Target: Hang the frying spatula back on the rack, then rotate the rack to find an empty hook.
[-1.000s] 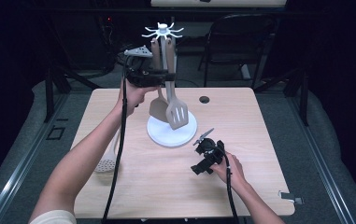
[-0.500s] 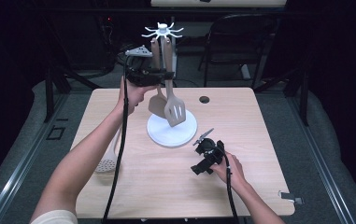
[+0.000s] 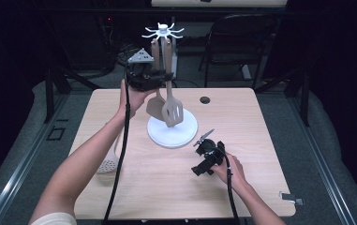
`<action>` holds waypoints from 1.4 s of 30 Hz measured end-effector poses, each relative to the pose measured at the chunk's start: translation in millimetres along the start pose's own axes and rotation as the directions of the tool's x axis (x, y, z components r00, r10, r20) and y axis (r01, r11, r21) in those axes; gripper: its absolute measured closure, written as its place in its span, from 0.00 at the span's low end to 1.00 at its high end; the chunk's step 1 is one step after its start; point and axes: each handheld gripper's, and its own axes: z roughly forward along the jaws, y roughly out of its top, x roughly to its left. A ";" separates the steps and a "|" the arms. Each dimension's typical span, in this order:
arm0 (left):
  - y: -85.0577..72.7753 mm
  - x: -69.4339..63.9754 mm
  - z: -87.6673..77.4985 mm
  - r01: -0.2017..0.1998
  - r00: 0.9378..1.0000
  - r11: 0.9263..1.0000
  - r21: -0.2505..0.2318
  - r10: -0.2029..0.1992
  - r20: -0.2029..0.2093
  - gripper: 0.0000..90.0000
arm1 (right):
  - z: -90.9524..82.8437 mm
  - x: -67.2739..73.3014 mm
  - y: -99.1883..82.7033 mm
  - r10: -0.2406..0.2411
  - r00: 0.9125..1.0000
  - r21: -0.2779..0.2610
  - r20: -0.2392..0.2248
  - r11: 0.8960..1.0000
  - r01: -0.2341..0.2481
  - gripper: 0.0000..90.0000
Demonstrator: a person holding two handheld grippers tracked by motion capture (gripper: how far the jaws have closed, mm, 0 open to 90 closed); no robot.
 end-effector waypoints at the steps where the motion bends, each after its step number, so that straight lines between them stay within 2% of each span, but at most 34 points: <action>1: -0.1 -0.6 -0.6 0.003 1.000 1.000 0.005 -0.003 0.013 0.80 | 0.0 -0.1 0.0 0.000 1.000 0.000 0.001 1.000 0.000 0.00; 4: -0.1 -3.3 -3.9 -0.004 1.000 1.000 0.014 0.004 0.019 0.72 | 0.2 -0.6 -0.3 -0.003 1.000 0.001 0.006 1.000 0.003 0.00; 8: -1.7 -5.2 -9.1 -0.010 0.999 1.000 0.017 0.009 0.038 0.67 | 0.2 -0.5 -0.4 -0.002 1.000 0.001 0.009 1.000 0.002 0.00; 13: -4.7 -4.0 -14.7 0.001 0.998 1.000 0.027 -0.003 0.067 0.61 | 0.3 0.0 -0.3 0.005 1.000 -0.006 -0.004 1.000 -0.005 0.00; 16: -6.6 -3.9 -18.0 0.001 0.997 1.000 0.024 -0.002 0.072 0.61 | 1.9 0.8 -1.0 0.019 1.000 -0.025 -0.008 0.999 -0.019 0.00; 17: -7.2 -3.5 -19.4 0.000 0.997 1.000 0.026 -0.002 0.078 0.60 | 0.4 0.1 -0.2 0.006 1.000 -0.002 -0.003 1.000 -0.006 0.00; 21: -11.5 -2.0 -25.8 0.007 0.995 1.000 0.013 -0.008 0.095 0.60 | 0.6 0.3 0.0 0.006 1.000 0.001 -0.004 1.000 -0.006 0.00; 26: -16.6 -1.6 -32.2 -0.003 0.994 1.000 0.023 0.001 0.111 0.60 | 1.6 0.6 0.3 0.006 1.000 0.002 0.000 1.000 -0.006 0.00; 29: -18.2 -0.9 -35.1 -0.029 0.992 0.999 0.023 0.026 0.120 0.64 | 1.5 1.1 0.5 0.007 1.000 0.001 -0.001 1.000 -0.007 0.00; 32: -18.9 1.0 -38.7 -0.042 0.993 0.999 0.017 0.039 0.112 0.76 | 1.1 1.0 0.3 0.008 1.000 0.002 -0.003 1.000 -0.008 0.00; 36: -19.0 4.5 -41.9 -0.037 0.996 0.999 0.011 0.036 0.081 0.89 | 1.3 1.1 -0.1 0.008 1.000 0.004 -0.001 1.000 -0.008 0.00; 40: -18.0 8.9 -45.7 -0.028 0.998 1.000 0.000 0.028 0.057 0.94 | 1.3 1.7 0.0 0.008 1.000 0.000 -0.006 1.000 -0.008 0.00; 42: -17.0 10.7 -47.6 -0.028 0.998 1.000 -0.001 0.028 0.056 0.96 | 0.5 1.0 0.5 -0.003 1.000 0.011 0.010 1.000 0.003 0.00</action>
